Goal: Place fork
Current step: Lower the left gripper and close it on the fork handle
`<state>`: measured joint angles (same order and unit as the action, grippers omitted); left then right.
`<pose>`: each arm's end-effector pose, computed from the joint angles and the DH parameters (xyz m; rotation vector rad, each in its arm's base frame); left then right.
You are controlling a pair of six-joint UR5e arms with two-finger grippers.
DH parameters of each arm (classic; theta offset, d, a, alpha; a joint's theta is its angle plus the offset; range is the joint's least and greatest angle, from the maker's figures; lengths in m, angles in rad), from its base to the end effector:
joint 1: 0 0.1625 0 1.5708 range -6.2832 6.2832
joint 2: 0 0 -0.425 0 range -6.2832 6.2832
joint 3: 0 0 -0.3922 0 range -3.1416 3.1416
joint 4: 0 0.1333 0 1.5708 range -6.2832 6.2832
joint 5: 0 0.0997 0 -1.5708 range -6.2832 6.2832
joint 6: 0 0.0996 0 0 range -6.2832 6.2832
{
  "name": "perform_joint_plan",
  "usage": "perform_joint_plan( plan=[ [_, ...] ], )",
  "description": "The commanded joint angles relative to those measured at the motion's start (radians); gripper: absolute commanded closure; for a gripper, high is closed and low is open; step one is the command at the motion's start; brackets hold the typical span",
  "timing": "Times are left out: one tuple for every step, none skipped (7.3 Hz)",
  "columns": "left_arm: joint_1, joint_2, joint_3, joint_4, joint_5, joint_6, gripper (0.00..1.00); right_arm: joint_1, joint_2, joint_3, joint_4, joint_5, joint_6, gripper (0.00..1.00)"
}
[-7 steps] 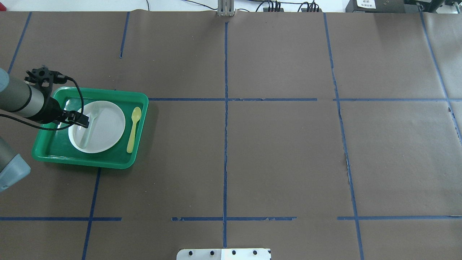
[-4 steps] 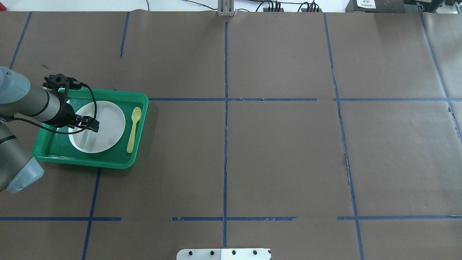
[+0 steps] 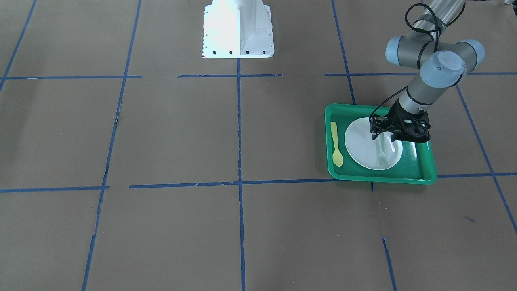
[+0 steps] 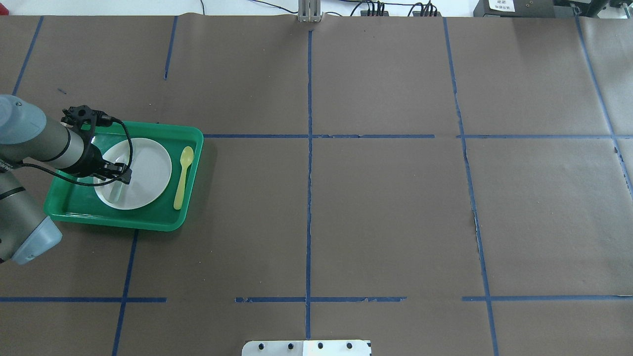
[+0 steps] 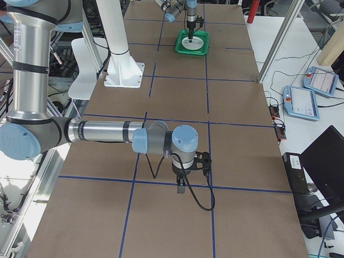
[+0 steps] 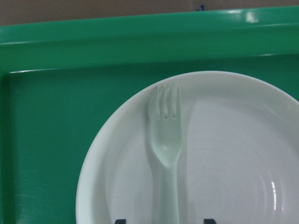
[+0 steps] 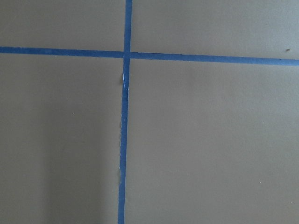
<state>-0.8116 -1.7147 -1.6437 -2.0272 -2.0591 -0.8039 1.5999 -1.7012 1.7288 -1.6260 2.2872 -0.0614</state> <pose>0.3342 -0.4780 0.5053 0.1374 0.7975 0.1221 0.0805 -0.4322 0.6509 0.0060 -0.7168 -0.0210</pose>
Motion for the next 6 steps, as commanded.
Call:
perform_joint_plan(
  plan=[
    [0.000,0.000,0.001,-0.001,-0.006,-0.001,0.41,0.000,0.000,0.000,0.000,0.000,0.000,0.00],
    [0.000,0.000,0.001,0.001,-0.007,-0.001,0.57,0.000,0.000,0.000,0.000,0.000,0.000,0.00],
    [0.000,0.000,0.001,0.001,-0.010,-0.001,0.63,0.000,0.000,0.000,0.000,0.000,0.000,0.00],
    [0.000,0.000,0.002,0.001,-0.010,-0.003,0.63,0.000,0.000,0.000,0.000,0.000,0.002,0.00],
    [0.002,0.000,0.001,0.001,-0.010,-0.004,0.62,0.000,0.000,0.000,0.000,0.000,0.000,0.00],
    [0.002,0.000,0.001,0.001,-0.010,-0.004,0.62,0.000,0.000,0.000,0.000,0.000,0.000,0.00]
  ],
)
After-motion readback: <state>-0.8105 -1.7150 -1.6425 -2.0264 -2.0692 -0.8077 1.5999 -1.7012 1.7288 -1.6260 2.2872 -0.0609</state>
